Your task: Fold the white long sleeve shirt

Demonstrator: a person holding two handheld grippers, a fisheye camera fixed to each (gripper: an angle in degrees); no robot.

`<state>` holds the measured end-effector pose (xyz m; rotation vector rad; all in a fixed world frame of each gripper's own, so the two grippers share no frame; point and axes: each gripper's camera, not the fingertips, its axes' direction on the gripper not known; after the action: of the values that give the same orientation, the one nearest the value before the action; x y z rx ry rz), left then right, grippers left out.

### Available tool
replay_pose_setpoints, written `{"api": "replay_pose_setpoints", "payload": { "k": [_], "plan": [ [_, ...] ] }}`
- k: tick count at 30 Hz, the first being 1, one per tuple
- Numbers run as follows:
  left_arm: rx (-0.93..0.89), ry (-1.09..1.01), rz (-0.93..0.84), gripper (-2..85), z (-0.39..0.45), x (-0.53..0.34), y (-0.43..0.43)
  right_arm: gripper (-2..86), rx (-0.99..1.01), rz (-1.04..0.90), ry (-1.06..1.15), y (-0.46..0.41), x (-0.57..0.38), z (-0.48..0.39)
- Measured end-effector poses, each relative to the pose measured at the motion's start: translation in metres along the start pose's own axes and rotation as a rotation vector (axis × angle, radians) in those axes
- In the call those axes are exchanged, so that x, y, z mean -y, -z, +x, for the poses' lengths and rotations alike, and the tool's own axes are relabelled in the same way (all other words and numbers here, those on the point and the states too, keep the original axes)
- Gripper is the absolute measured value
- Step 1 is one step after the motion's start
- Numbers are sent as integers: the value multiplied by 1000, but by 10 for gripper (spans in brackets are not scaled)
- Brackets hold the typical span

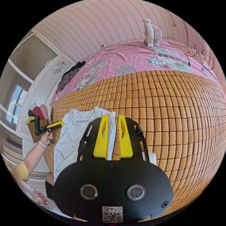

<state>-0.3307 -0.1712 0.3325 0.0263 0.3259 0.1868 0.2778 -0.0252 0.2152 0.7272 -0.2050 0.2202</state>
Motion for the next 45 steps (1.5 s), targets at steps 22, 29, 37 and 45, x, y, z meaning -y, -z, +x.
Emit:
{"api": "replay_pose_setpoints", "payload": {
  "k": [22, 29, 37, 45],
  "plan": [
    [-140, -130, 223, -6, 18, -26, 115, 8, 61, 160, 204, 104, -31, -30],
    [-252, -260, 183, 0, 27, -194, 168, 16, 108, 105, 438, 186, -172, -35],
    [-241, 81, -19, 13, 7, -361, 137, 54, 52, -299, 270, 151, -355, -21],
    [-62, -8, -15, 60, 62, -346, 127, 104, -157, -262, 334, 117, -367, -83]
  ]
}}
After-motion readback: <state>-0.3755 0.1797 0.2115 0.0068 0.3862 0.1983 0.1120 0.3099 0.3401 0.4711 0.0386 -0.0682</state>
